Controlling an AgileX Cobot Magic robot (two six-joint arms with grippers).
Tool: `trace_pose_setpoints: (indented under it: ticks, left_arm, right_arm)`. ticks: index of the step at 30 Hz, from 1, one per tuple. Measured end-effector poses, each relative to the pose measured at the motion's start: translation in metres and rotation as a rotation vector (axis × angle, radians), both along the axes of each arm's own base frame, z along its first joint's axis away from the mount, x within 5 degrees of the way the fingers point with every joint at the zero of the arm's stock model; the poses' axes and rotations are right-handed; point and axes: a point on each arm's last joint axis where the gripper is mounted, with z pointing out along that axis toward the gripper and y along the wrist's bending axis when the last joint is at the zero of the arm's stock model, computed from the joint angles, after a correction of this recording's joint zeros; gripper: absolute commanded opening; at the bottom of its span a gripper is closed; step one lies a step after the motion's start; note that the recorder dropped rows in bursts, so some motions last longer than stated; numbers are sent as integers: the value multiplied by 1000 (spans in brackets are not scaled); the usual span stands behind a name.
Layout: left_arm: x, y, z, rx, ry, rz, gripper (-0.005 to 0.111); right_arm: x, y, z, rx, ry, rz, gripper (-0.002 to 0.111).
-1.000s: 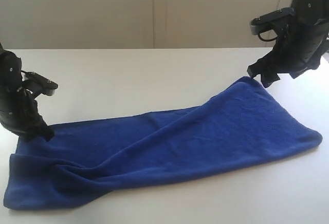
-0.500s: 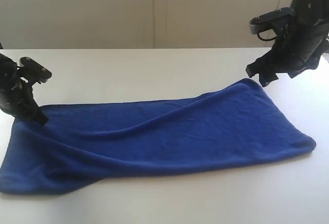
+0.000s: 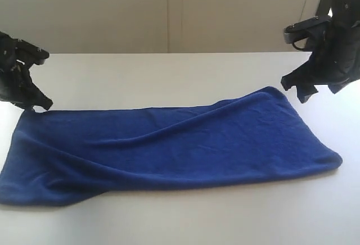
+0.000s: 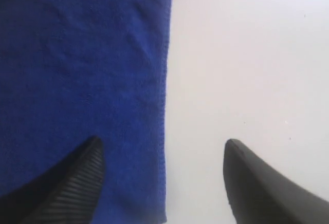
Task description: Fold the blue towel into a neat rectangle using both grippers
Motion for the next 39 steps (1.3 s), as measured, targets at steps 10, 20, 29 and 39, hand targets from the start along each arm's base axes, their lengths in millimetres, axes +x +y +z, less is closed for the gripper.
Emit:
trace_pose_setpoints:
  ticks: [10, 20, 29, 39]
  left_arm:
    - [-47, -7, 65, -141, 281, 112, 55]
    - [-150, -18, 74, -339, 373, 27, 49]
    - [-213, -9, 11, -428, 283, 240, 61]
    - [-203, 25, 2, -480, 140, 400, 62]
  right_arm:
    - [-17, -13, -9, 185, 151, 50, 62]
    - [-21, 4, -15, 350, 53, 148, 62]
    - [-16, 7, -13, 383, 2, 132, 62]
    - [-16, 9, -13, 407, -1, 124, 62]
